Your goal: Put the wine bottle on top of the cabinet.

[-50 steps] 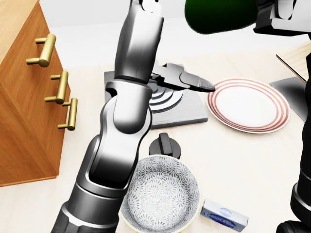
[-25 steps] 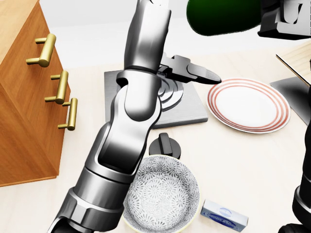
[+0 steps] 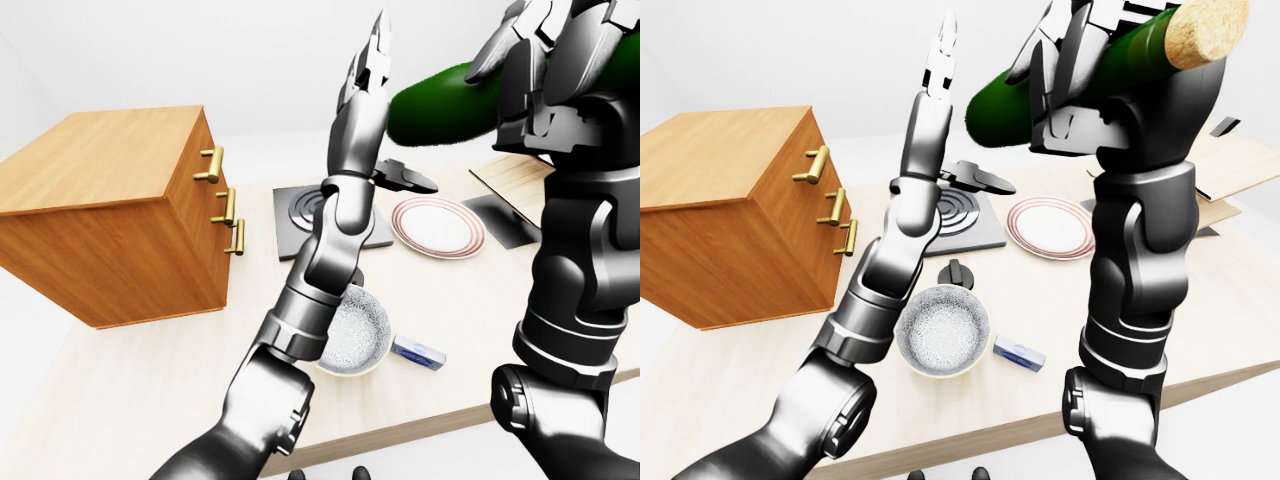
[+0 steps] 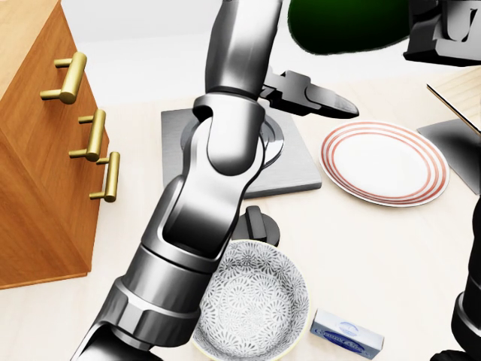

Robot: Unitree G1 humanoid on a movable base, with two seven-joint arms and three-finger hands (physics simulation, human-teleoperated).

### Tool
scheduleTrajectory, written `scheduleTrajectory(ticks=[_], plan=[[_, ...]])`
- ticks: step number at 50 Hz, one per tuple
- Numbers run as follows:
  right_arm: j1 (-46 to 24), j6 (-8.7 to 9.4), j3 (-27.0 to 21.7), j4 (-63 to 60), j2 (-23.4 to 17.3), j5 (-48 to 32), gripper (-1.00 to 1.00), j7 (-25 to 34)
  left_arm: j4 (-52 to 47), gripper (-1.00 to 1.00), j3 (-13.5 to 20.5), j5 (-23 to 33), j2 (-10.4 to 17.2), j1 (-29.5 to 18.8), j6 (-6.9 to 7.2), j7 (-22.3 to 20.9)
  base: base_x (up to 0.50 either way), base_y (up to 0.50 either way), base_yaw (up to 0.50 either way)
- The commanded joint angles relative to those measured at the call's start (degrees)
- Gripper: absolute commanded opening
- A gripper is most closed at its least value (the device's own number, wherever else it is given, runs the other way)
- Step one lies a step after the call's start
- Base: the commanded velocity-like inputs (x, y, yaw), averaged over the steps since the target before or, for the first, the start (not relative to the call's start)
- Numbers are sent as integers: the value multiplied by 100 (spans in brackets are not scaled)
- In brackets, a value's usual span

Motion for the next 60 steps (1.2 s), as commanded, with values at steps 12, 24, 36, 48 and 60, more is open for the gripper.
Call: scheduleTrajectory(ticks=[12,24,36,48,60], plan=[[-8,0,-92,-447,42,1390,-100,-809,869,100,59,-37,-69,-643,0,314,0,0,0],[139,0,-35,-400,55,1427,-100,-794,201,100,119,186,71,-1371,0,13,0,0,0],[216,0,0,-386,115,1418,-100,-827,-661,-100,-23,137,-53,-1012,0,-309,0,0,0],[330,0,-18,-463,138,1446,-100,-848,-1038,-100,-266,504,-437,-340,0,-518,0,0,0],[676,0,-231,-810,166,1661,100,-1013,-1334,-100,-465,825,-726,344,0,-736,0,0,0]])
